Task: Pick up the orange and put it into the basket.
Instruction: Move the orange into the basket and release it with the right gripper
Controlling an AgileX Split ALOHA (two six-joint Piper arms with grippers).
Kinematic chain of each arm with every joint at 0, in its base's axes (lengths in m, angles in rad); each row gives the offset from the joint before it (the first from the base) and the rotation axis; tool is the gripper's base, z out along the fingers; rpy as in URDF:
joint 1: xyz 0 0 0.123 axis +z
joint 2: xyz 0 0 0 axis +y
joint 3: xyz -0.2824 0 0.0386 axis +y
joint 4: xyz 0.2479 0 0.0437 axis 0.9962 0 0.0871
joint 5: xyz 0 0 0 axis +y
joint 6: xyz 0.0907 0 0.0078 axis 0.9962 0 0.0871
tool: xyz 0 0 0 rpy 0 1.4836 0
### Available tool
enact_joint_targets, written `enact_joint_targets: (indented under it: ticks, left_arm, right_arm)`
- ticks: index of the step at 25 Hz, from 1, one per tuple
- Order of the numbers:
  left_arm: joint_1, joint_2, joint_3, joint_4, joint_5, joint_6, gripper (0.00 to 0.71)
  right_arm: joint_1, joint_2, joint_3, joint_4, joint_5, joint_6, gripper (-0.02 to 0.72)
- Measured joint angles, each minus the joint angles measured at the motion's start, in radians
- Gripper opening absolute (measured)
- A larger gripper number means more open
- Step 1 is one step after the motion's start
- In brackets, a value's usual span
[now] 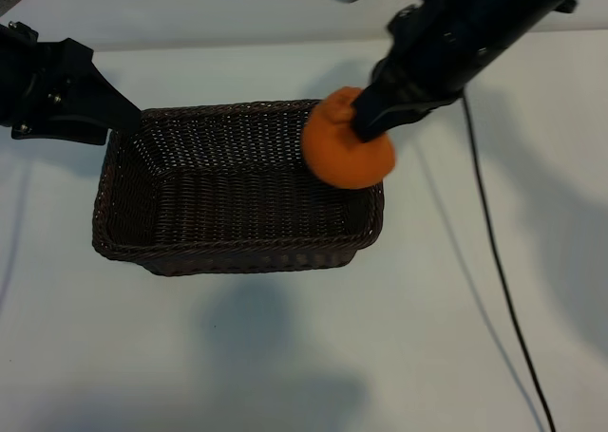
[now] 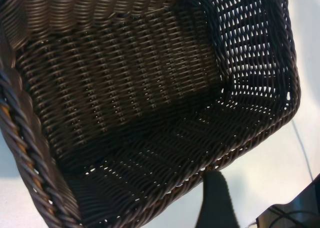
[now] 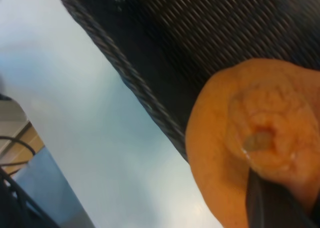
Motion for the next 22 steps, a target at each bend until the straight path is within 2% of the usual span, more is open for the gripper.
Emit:
enact_joint_targets:
  ticks: [13, 22]
  left_arm:
    - [0.0, 0.0, 0.0, -0.003, 0.0, -0.001, 0.524]
    - [0.0, 0.0, 0.0, -0.003, 0.0, -0.001, 0.524]
  right_arm:
    - [0.166, 0.065, 0.0, 0.011, -0.212, 0.025, 0.041]
    - [0.179, 0.163, 0.0, -0.001, -0.278, 0.025, 0.041]
